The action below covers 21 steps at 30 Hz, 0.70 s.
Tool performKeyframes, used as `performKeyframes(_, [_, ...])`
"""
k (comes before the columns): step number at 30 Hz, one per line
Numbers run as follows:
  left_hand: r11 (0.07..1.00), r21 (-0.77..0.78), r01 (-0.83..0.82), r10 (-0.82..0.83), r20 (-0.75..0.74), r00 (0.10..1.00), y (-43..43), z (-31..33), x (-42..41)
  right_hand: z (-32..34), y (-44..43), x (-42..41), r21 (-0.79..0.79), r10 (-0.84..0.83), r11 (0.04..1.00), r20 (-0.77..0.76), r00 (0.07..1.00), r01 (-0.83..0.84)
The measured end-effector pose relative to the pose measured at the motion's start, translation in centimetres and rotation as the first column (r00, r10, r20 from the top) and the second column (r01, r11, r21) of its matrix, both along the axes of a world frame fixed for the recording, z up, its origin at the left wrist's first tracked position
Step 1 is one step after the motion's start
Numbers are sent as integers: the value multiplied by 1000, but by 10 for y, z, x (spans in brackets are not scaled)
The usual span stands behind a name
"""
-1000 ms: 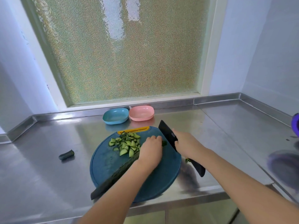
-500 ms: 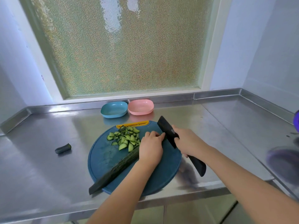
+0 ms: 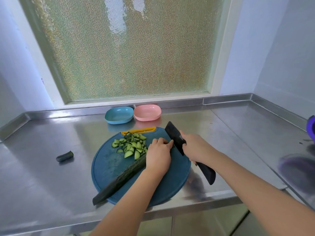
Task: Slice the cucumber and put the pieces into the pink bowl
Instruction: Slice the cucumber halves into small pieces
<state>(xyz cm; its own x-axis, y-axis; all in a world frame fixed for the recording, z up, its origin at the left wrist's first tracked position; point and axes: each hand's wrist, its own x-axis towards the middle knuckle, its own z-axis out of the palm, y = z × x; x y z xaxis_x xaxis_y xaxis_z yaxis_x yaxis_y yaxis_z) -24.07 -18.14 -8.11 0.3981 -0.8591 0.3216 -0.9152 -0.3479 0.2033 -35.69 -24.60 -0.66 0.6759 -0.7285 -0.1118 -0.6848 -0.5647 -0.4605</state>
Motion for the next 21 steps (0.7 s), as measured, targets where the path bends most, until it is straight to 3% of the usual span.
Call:
performKeyframes(7, [1000,5,-2,2,4,1000,0,0,1,-23,8,14,-105,-6,994,-81,997,-2])
performKeyframes(13, [999,-2,-40,40,5,999,0,2,-1,-25,2,6,175,-139,978,117,983,117])
performKeyframes(21, [1000,-11,-20,19,-31,999,1,3,0,-14,1,2,97,-72,993,86,994,64])
